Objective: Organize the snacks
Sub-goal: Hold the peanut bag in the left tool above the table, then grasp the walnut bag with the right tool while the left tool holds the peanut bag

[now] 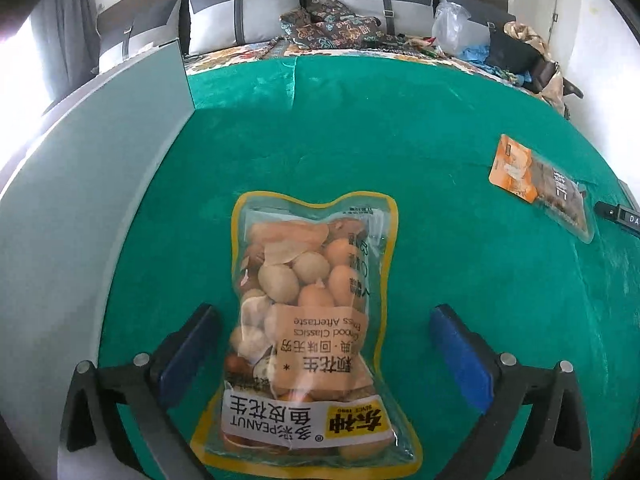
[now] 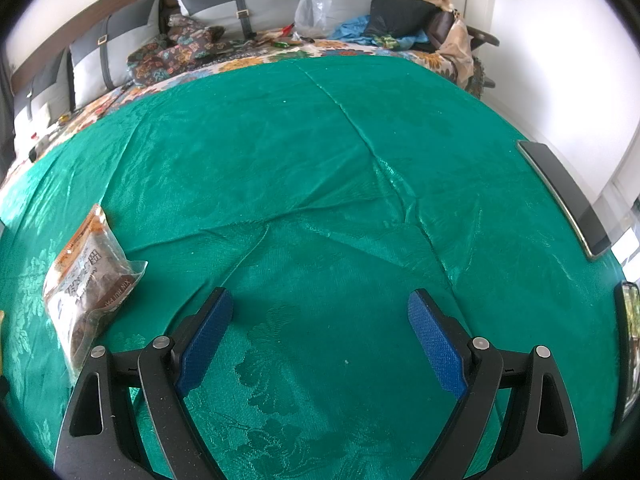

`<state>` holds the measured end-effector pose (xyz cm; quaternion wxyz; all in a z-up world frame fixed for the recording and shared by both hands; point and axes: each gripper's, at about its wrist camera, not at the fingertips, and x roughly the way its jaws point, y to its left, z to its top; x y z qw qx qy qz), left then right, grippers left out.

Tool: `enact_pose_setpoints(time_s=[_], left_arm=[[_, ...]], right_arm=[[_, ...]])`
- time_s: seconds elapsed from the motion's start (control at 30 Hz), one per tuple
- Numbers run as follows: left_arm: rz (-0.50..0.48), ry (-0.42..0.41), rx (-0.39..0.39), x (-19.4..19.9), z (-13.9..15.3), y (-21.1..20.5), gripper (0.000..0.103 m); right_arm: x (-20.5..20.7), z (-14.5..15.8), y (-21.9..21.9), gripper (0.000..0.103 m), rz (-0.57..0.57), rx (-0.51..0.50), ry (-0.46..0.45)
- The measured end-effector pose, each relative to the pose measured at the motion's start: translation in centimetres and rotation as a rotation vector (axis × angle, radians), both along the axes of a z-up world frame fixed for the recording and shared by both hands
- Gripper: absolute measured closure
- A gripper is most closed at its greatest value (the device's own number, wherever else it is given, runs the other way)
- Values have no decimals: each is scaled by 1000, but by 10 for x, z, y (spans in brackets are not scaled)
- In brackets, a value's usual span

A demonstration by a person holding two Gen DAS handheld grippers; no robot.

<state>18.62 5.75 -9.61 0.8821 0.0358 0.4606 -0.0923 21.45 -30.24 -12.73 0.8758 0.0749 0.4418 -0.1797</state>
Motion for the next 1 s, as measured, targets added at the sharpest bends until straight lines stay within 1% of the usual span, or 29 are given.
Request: enact_pose_setpoints(time_s=[0.77,0.83,0.87,0.9,0.93,0.97,1.0], left_arm=[[2,-2,4,3,-1,-4,0],[2,-2,4,3,-1,-4,0],[2,-2,3,3,-1,-4,0],[2,-2,3,3,-1,-4,0],[2,-2,4,3,-1,-4,0],[2,-2,4,3,-1,-4,0],[1,-2,4,3,-1,-4,0]], right_arm=[[0,-1,-2,12,9,1,2],[6,3,-6,15,58,41,25],[4,14,-7,15,102,88,-12],[2,25,-3,13,175,128,-63],[1,34,3,12,249,159,-91],[6,44,17,12,372,195,-97],[14,50,33,13,488,213,-69]])
